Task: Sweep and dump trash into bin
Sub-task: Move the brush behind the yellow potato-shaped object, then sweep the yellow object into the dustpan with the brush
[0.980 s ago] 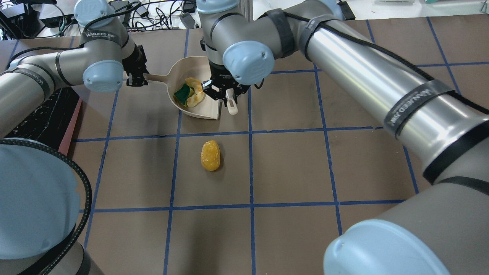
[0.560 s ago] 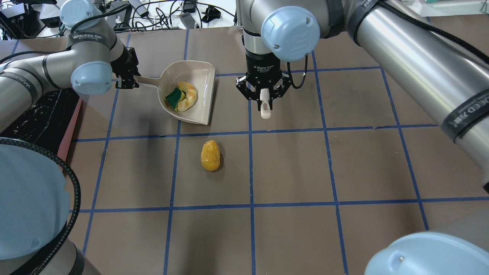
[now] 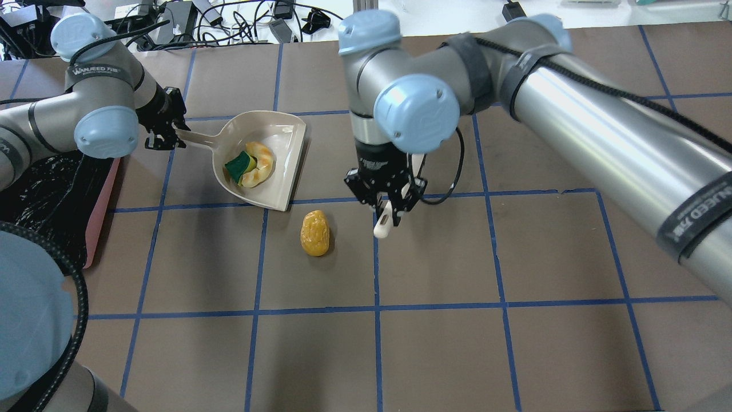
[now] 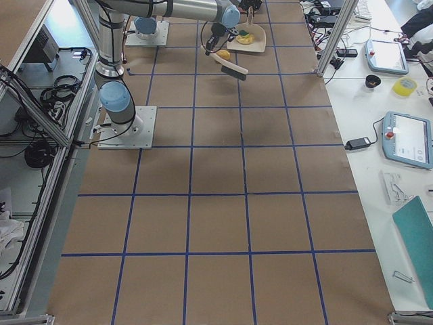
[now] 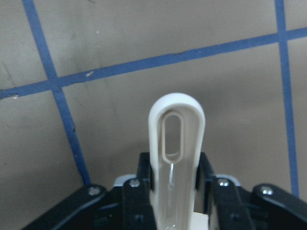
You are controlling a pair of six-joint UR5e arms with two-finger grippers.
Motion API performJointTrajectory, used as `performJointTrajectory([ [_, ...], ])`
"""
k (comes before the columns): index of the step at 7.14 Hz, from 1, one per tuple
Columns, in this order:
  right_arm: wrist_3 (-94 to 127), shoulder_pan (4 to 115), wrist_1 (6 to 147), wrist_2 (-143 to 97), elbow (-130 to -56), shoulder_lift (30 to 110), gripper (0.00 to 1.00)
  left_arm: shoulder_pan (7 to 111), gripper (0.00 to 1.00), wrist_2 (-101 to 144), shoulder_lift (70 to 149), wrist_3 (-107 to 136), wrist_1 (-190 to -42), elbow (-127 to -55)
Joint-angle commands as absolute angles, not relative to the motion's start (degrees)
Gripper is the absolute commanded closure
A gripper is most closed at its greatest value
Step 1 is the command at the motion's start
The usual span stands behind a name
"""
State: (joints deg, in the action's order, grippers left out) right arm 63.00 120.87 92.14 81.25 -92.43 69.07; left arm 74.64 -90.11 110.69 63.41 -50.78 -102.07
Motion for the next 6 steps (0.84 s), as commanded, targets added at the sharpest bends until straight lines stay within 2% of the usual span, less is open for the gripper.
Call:
performJointTrajectory([
  [1, 78.19, 129.17, 98.5, 73.35, -95.71, 68.65, 1.0, 74.44, 1.0, -90.44, 105.49, 63.02, -50.46, -110.44],
  [3, 74.04, 129.64, 100.53, 71.72, -95.63, 68.83, 1.0, 74.53, 1.0, -91.57, 102.75, 63.19, -45.38, -115.9],
  [6, 67.72, 130.16, 114.64, 71.89, -94.84, 64.26, 1.0, 74.53, 1.0, -91.93, 102.3, 63.63, -39.9, -119.27],
])
